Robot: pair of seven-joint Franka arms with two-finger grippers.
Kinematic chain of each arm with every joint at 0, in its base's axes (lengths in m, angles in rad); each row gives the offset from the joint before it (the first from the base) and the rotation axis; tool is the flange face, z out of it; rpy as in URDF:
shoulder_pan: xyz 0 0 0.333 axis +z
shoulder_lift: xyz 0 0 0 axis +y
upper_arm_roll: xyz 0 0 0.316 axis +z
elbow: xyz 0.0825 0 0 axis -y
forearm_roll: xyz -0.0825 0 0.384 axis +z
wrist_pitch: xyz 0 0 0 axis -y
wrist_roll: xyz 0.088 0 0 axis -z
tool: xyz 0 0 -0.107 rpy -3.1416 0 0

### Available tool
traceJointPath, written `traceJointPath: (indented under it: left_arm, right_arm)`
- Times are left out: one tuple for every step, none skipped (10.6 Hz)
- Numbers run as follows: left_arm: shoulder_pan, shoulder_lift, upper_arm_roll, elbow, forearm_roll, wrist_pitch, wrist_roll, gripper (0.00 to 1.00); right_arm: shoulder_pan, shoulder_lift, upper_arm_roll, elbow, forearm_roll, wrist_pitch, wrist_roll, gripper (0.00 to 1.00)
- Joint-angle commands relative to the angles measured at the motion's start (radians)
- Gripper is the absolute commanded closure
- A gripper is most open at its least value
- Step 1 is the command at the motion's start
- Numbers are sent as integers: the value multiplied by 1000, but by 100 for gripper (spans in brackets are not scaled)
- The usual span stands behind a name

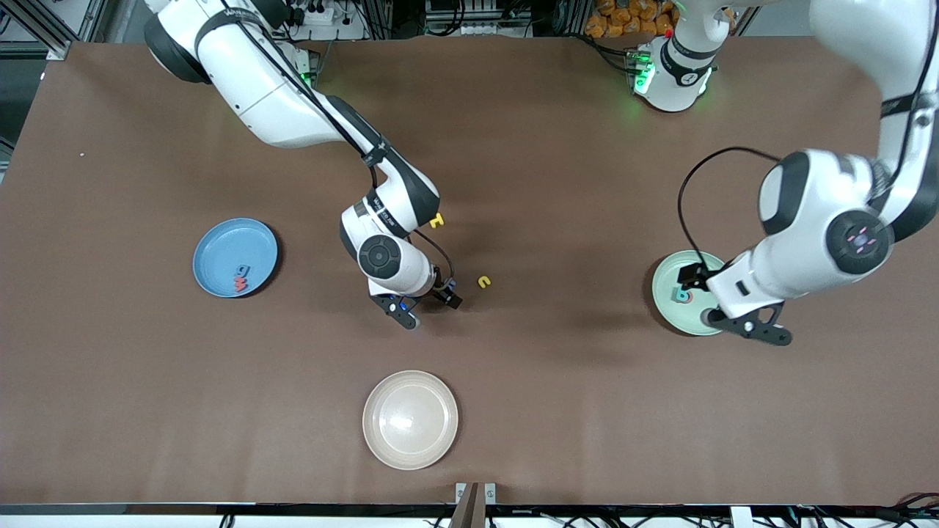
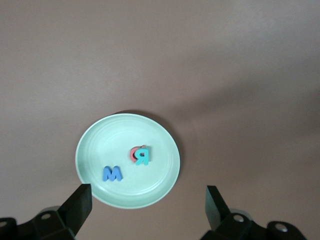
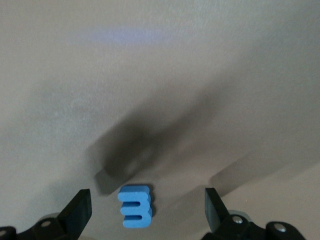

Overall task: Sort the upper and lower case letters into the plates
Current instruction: 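Grasp the blue E with the right gripper while the left gripper withdraws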

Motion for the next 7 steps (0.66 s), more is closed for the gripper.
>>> traceJointPath:
  left_arm:
    - [3,-69,-11,-1,-5,-66,-3,0]
    - [3,-92,-11,-1,-5,-88,-9,0]
    - [3,-122,-13,-10,-5,-123,-43,0]
    - [3,-149,-13,-13,-5,-144,-69,0]
    - [6,-188,-19,-31,-6,-152,-74,0]
    - [9,-221,-19,-45,-15,-152,-78,0]
    - [11,-250,-19,-65,-15,-152,-113,0]
  right_arm:
    - [19,20,-1,32,-12,-1,21,0]
    - [24,20,-1,32,-12,-1,21,0]
    - [27,26,-1,32,-14,2,21,0]
    - [26,26,-1,38,-15,-1,19,0]
    - [26,28,-2,42,-15,-1,18,0]
    - [26,29,-2,42,-15,0,18,1]
    - [27,32,-2,42,-15,0,19,6]
